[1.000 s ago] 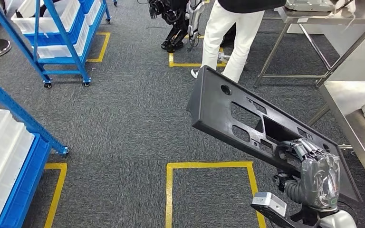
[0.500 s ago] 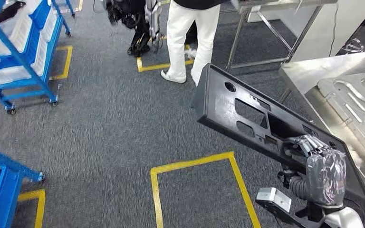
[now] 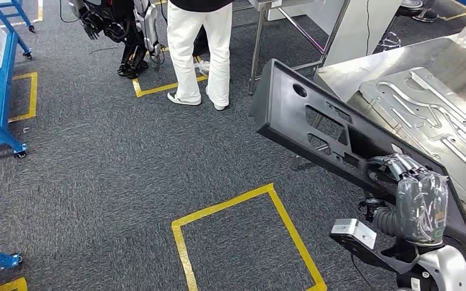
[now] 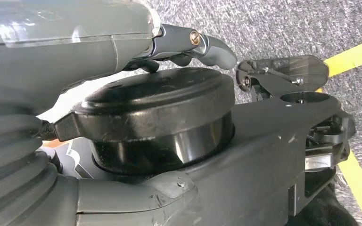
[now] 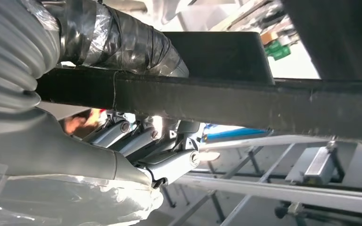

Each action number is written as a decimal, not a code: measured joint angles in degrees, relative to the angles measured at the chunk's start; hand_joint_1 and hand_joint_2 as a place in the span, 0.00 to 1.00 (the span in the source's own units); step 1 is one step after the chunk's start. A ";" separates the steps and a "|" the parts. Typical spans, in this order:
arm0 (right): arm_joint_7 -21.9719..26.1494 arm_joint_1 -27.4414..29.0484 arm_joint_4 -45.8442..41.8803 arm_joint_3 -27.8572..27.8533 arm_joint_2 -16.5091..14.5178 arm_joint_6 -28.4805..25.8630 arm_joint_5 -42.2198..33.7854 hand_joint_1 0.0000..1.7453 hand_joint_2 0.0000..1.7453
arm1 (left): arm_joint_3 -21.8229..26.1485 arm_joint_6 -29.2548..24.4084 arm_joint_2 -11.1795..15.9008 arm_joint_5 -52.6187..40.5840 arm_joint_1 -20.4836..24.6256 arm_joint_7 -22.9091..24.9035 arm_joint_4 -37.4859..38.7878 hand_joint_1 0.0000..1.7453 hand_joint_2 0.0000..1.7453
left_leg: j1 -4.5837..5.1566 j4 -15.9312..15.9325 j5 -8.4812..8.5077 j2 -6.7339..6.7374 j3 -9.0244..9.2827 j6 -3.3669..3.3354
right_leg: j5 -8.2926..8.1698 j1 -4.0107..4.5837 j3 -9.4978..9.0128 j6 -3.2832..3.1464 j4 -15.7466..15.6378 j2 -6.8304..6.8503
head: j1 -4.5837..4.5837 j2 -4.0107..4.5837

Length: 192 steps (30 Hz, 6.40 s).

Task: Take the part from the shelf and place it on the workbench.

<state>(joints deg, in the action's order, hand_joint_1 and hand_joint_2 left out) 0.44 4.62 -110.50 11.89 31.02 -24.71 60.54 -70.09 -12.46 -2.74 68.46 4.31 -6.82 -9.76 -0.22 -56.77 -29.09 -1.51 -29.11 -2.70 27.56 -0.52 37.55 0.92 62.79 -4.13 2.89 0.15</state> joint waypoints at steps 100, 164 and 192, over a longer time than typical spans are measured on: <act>-3.68 -11.25 8.23 4.81 -3.98 7.84 6.51 1.00 1.00 | 0.48 2.87 -0.80 0.45 0.64 2.67 2.14 0.00 1.00 | 0.74 0.11 -1.22 1.76 0.92 0.86 | -1.95 -0.98 -2.49 0.50 -3.84 4.69 | -0.79 0.00; -5.56 -34.00 32.06 15.60 -14.22 21.56 12.74 1.00 1.00 | -0.05 5.73 -1.98 -0.09 2.32 2.93 5.32 0.00 1.00 | 0.88 -4.46 2.59 1.28 -4.17 1.92 | 0.50 -0.27 -5.15 -1.36 -3.50 3.86 | -0.79 0.00; -4.58 -40.62 43.57 23.25 -16.57 23.92 12.15 1.00 1.00 | -1.26 5.79 -2.30 0.93 3.09 2.91 5.76 0.00 1.00 | 0.75 -13.20 -2.22 1.05 -6.98 3.41 | -1.03 -0.52 -5.40 -2.26 -5.43 4.28 | -0.87 0.00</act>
<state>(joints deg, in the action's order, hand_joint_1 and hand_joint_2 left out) -4.14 -36.00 -66.93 35.14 14.45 -0.79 72.70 -71.35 -6.67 -5.04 69.39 7.40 -3.91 -4.00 0.53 -69.97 -31.31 -0.47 -36.08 0.71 26.53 -1.04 32.15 -1.34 57.36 0.15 2.02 0.15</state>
